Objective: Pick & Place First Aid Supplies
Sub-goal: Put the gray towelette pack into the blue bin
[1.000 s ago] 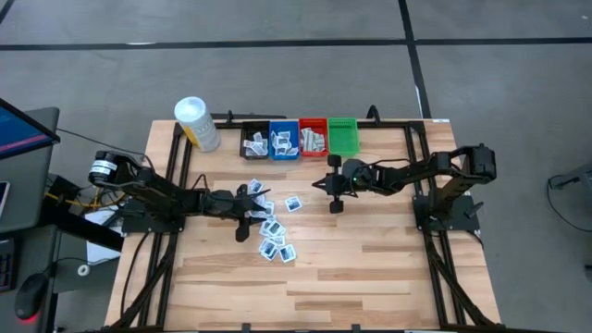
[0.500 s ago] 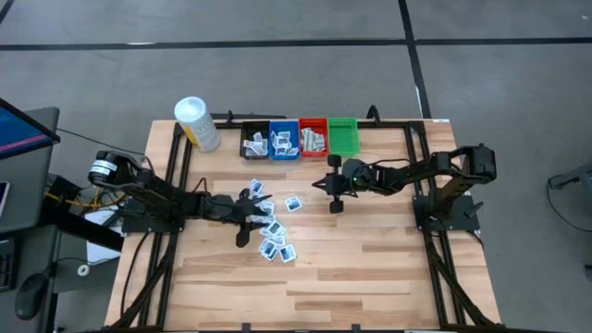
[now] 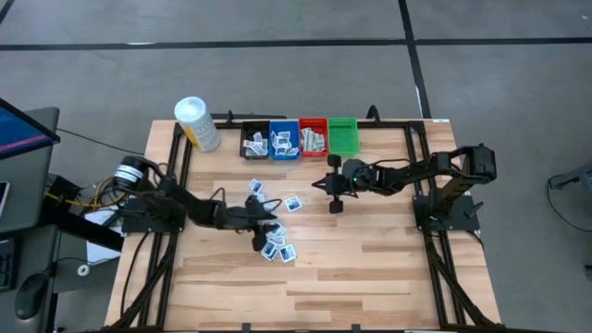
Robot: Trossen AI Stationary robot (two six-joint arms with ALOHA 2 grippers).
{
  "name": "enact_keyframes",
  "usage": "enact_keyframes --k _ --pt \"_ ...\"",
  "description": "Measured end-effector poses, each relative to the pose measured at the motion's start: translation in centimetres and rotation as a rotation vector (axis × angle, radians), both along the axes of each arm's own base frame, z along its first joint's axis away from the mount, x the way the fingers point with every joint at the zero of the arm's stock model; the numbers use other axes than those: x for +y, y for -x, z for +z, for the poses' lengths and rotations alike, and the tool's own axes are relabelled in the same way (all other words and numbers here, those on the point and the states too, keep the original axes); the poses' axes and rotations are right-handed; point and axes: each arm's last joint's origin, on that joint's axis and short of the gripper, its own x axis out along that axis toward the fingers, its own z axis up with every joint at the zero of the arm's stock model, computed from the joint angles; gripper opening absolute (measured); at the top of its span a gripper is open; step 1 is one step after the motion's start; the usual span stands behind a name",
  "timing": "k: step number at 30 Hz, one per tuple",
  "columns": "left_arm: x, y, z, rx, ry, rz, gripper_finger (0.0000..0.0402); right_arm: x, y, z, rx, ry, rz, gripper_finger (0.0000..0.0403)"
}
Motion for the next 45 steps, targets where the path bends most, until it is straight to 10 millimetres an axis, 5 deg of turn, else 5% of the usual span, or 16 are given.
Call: enact_keyframes --k 5,16,32,45 --pt "-0.6 -1.3 -0.3 0.008 -0.009 -0.013 0.0163 0.7 -0.1 0.0 -0.003 -0.003 0.024 0.0000" --pt "-1.4 -0.8 -0.9 0.073 -0.037 -0.052 0.0163 2.3 -0.5 0.4 -0.040 0.019 0.088 0.0000" --pt "-1.7 -0.4 -1.0 0.107 -0.265 -0.061 0.0163 2.3 -0.5 0.5 -0.054 0.021 0.088 0.0000" --pt "-1.6 0.1 -1.5 0.174 -0.212 -0.039 0.0163 2.3 -0.5 0.5 -0.053 0.021 0.088 0.0000"
